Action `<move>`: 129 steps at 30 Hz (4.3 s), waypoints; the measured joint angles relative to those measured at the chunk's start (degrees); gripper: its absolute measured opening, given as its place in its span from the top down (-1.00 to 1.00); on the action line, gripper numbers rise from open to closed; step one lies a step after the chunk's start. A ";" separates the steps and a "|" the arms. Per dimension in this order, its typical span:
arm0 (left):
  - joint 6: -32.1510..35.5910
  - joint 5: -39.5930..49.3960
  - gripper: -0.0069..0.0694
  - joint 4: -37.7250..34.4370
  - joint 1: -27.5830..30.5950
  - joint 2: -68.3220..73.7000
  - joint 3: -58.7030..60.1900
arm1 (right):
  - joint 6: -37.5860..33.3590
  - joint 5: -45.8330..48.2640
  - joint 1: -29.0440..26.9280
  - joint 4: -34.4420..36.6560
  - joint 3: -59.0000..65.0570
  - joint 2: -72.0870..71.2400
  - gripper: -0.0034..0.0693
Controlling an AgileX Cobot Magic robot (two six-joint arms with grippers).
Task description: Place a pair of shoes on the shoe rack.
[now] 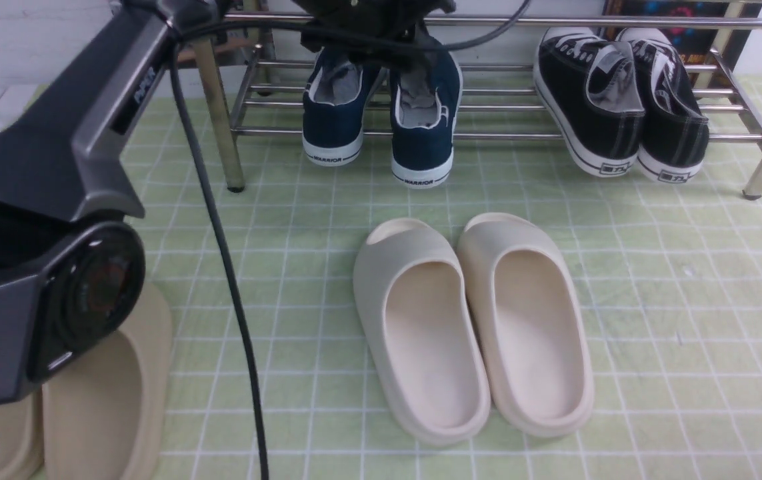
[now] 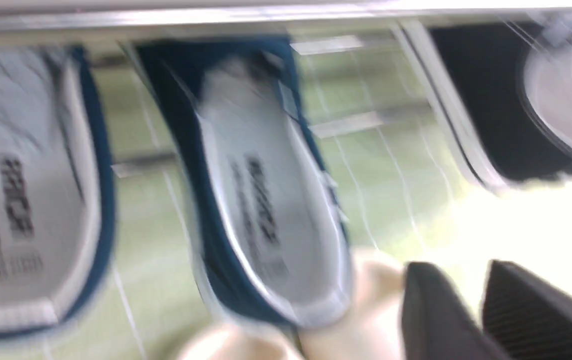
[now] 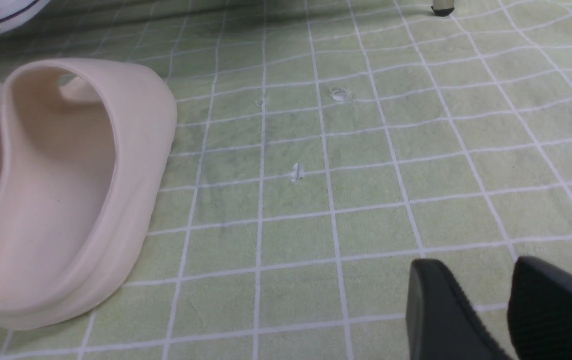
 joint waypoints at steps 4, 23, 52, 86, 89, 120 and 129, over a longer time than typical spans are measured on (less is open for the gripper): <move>1.62 2.43 0.85 2.78 -3.14 -0.49 1.91 | 0.00 0.00 0.00 0.00 0.00 0.00 0.23; -0.42 -6.72 0.86 22.86 -9.02 5.07 9.40 | 0.00 0.00 0.00 0.00 0.00 0.00 0.23; -3.70 2.54 0.86 25.51 -2.21 1.48 9.22 | 0.00 0.00 0.00 0.00 0.00 0.00 0.23; -1.47 2.49 0.86 20.80 0.02 -39.59 41.07 | 0.00 0.00 0.00 0.00 0.00 0.00 0.23; -1.16 -2.82 0.86 20.80 0.02 -51.97 55.47 | 0.00 0.00 0.00 0.00 0.00 0.00 0.23; -6.11 -52.27 0.86 26.54 1.59 -131.23 145.10 | 0.00 0.00 0.00 0.00 0.00 -0.06 0.23; -6.48 -56.07 0.86 27.06 16.94 -131.29 147.41 | 0.00 0.00 0.00 0.00 0.00 -0.08 0.23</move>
